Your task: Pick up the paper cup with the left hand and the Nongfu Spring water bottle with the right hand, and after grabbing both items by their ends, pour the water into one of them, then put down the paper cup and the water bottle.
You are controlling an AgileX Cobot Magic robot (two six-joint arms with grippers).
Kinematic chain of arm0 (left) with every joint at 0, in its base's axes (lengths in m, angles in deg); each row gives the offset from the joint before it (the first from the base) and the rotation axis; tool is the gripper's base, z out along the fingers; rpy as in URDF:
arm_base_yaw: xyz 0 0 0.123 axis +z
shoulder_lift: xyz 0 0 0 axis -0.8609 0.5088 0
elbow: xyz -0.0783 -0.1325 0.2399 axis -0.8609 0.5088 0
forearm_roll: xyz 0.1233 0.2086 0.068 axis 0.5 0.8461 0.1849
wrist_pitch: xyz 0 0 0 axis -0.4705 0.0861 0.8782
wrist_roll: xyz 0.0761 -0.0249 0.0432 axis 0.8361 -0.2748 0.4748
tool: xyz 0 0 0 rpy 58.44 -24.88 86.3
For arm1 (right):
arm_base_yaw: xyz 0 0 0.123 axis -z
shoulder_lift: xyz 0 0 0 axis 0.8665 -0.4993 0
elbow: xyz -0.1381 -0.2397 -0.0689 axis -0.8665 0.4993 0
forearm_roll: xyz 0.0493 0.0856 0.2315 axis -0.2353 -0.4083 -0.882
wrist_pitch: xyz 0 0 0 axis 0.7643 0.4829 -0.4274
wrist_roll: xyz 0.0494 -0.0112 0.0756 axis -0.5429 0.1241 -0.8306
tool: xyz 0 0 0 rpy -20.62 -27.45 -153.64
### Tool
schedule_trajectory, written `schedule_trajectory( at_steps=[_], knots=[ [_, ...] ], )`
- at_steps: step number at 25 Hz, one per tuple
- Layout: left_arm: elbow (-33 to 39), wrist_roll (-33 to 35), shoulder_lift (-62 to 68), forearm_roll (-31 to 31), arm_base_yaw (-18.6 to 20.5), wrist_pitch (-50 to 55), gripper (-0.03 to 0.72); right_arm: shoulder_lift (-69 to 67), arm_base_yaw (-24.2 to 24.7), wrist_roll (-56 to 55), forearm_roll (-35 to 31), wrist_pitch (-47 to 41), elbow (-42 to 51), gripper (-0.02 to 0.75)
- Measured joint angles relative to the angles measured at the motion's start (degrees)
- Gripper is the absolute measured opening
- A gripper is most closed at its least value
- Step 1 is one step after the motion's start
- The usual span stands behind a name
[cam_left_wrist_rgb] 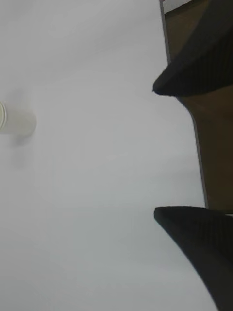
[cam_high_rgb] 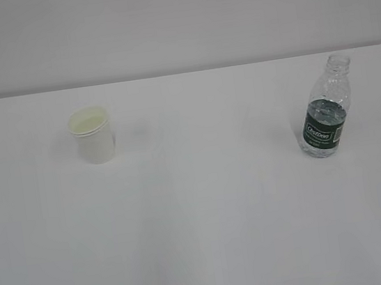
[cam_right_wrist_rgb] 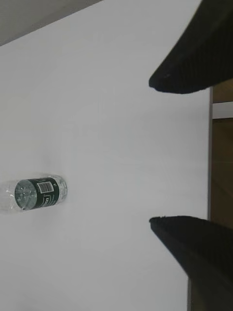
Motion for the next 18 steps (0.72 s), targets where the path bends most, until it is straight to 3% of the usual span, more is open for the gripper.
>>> schedule_trajectory(
  at_steps=[18],
  knots=[
    [2.2, 0.0, 0.0, 1.3, 0.0, -5.8, 0.484, 0.0, 0.0, 0.0, 0.1, 3.7, 1.7, 0.587]
  ],
)
